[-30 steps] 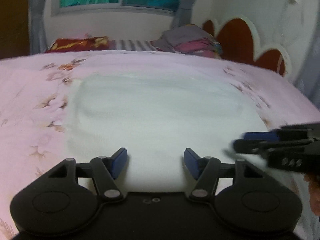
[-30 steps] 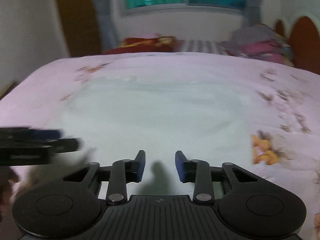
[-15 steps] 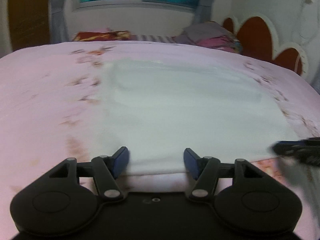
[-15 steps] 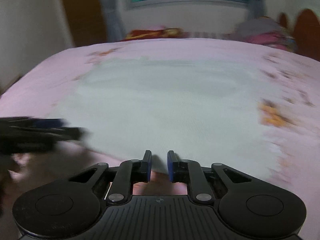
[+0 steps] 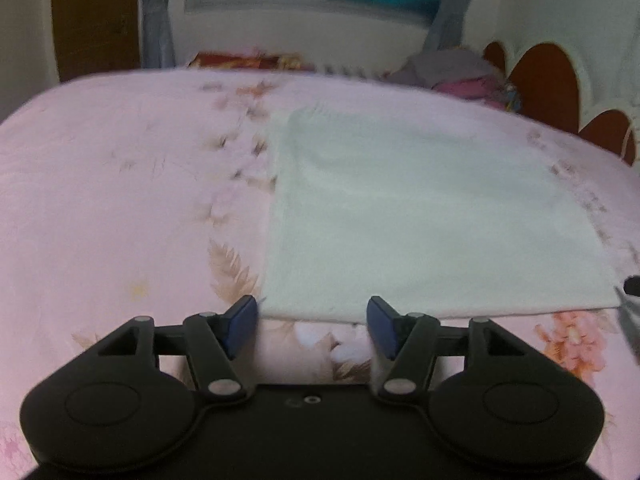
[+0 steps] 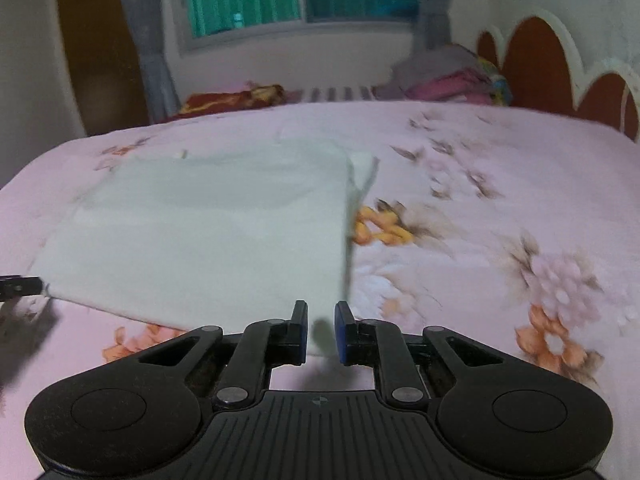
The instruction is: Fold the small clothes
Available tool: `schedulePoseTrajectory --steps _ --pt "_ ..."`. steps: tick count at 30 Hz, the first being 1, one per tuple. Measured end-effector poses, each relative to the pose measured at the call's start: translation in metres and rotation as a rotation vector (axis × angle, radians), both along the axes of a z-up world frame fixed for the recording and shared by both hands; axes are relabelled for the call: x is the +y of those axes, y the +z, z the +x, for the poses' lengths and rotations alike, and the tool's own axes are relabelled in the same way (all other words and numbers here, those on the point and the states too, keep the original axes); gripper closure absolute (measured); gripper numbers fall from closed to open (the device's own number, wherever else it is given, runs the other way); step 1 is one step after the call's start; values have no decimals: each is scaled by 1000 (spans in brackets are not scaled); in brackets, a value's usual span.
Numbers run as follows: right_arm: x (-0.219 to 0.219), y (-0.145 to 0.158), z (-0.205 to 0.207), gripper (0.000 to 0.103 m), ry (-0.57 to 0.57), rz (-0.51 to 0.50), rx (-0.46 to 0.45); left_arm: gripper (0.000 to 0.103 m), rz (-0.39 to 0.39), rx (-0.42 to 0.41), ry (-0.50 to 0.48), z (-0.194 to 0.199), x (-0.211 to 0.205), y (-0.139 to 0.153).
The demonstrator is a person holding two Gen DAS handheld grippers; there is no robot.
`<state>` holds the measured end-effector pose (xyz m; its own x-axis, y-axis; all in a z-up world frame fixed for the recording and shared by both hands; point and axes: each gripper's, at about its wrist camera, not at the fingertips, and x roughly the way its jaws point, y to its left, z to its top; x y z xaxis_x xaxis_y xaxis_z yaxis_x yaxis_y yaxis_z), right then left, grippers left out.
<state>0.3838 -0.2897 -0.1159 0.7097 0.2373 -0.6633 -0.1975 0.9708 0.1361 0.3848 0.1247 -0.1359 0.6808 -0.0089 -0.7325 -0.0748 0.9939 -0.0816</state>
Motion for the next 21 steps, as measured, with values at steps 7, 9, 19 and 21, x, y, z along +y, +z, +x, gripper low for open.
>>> schedulePoseTrajectory --steps 7,9,19,21 --pt "2 -18 6 88 -22 -56 89 40 -9 11 27 -1 5 1" --pt "-3 -13 0 88 -24 -35 80 42 -9 18 32 -4 5 4" --pt "-20 9 -32 88 -42 48 33 42 -67 -45 18 -36 -7 28" --pt "-19 13 -38 88 -35 70 24 42 -149 -64 12 -44 -8 28"
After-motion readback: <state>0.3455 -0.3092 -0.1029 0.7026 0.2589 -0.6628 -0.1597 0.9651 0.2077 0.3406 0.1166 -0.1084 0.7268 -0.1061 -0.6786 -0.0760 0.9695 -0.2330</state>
